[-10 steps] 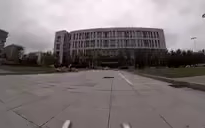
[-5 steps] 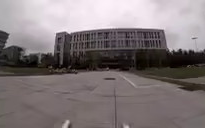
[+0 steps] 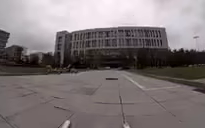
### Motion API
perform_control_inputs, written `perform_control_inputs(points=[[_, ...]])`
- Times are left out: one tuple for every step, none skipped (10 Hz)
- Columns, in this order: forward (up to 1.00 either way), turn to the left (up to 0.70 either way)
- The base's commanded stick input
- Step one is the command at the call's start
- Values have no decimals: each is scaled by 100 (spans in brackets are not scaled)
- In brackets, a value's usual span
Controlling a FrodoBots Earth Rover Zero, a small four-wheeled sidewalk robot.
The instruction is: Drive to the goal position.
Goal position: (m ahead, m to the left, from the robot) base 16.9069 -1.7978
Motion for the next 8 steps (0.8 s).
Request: perform_control_inputs(points=[[100,0],[100,0],[100,0],[100,0],[100,0],[100,0],[100,0],[100,0]])
